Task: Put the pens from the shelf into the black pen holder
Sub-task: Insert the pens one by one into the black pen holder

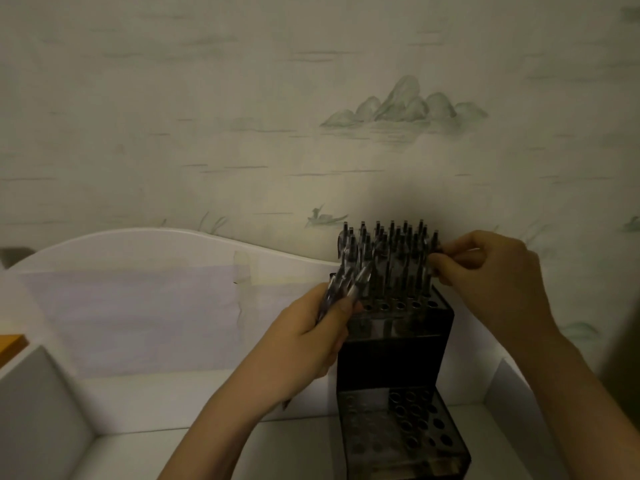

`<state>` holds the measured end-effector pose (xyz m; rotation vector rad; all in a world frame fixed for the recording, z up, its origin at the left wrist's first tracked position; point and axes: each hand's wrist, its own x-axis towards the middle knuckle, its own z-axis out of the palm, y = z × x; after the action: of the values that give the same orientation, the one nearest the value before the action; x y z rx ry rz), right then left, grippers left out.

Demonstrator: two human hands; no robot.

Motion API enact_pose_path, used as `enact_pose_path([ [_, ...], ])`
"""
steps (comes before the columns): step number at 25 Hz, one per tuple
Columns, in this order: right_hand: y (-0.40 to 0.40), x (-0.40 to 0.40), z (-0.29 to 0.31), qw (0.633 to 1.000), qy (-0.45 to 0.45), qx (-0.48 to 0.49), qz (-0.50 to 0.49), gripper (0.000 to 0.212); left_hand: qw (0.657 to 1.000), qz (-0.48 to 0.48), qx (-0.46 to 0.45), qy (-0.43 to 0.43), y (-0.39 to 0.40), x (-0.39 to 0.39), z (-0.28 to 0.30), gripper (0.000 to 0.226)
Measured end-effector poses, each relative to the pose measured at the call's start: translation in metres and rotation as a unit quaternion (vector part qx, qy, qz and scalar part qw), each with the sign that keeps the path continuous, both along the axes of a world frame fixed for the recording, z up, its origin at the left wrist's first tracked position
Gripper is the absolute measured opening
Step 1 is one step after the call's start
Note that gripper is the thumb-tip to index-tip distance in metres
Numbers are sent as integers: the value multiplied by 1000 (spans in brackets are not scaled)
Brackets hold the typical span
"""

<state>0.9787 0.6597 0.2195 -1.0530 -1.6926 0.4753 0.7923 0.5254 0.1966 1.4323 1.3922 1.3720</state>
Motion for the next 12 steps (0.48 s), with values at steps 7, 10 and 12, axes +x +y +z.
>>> enact_pose_path([
  [7,-44,-23,-16,986,-17,167,17,17,998,-10,35,43,-5,-4,1,20],
  [10,-61,-50,-26,983,4,76,168,25,996,-9,45,73,-9,-6,1,24],
  [12,-61,-56,-24,973,74,-8,220,24,996,-3,49,81,-11,-9,1,23],
])
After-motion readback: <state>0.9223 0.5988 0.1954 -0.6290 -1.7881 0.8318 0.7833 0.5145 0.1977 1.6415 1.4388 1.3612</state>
